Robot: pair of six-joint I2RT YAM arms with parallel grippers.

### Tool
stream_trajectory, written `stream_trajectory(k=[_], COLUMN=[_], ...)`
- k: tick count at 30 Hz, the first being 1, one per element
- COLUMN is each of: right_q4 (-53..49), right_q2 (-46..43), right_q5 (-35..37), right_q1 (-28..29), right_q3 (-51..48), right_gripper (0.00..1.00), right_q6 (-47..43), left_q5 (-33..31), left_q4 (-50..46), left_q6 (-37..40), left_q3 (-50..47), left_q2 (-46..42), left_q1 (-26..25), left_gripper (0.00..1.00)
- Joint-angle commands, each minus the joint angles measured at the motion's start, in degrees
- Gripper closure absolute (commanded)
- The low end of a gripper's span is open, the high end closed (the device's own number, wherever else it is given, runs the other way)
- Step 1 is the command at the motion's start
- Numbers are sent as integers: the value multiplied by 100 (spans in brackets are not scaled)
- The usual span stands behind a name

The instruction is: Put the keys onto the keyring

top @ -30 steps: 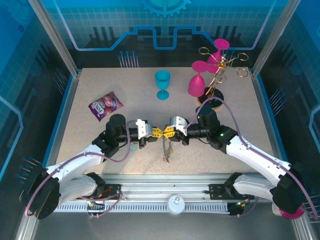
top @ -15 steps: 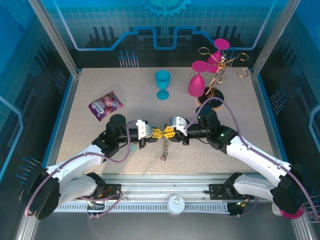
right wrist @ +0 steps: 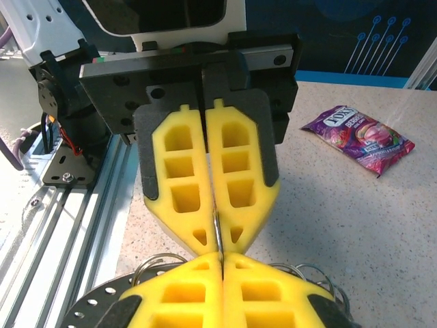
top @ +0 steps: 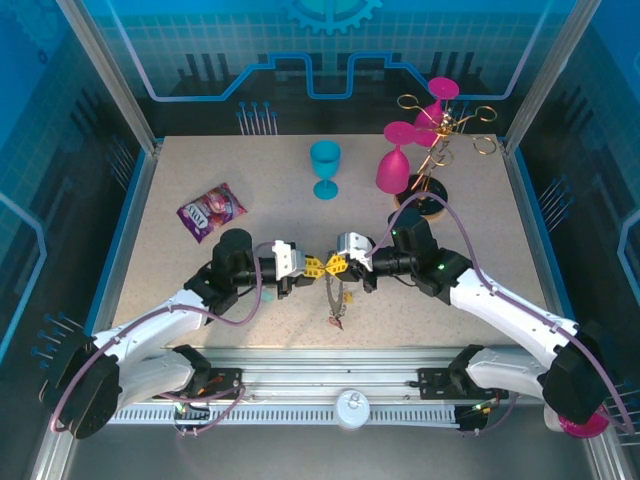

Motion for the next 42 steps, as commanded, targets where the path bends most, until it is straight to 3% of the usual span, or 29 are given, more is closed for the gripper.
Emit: stream_trajectory(k=[1, 8, 14, 19, 21, 25, 29, 34, 42], right_q4=[-290, -1763, -2394, -2678, -2779, -2414, -1385, -219, 130], right_q2=[42, 234, 457, 676, 745, 526, -34, -547, -467], right_q5=[29, 640, 1028, 1131, 1138, 1125, 815, 606, 366], right_q1=[148, 258, 408, 557, 590, 488, 179, -15, -24], right_q3=[325, 941, 1320, 1608, 1721, 1563, 829, -102, -297], right_gripper=[100, 100, 100, 100, 100, 100, 79, 75, 71], right_q6=[-144, -551, -759, -847, -866, -631, -207, 115, 301], left_q5=[-19, -184, -181, -149, -112, -112, -124, -117, -29], left_q4=[175, -386, -654, -835, -978, -1090, -624, 264, 868], left_q6=[24, 159, 246, 345, 442, 569, 469, 59, -369], left_q3=[61, 233, 353, 421, 457, 455, 269, -30, -233], left_q2=[-60, -49, 2, 33, 33, 0, -88, -198, -192], left_q1=[-91, -91, -96, -104, -116, -125, -136, -138, -133], left_gripper=[85, 84, 84, 90, 97, 100, 100, 100, 100])
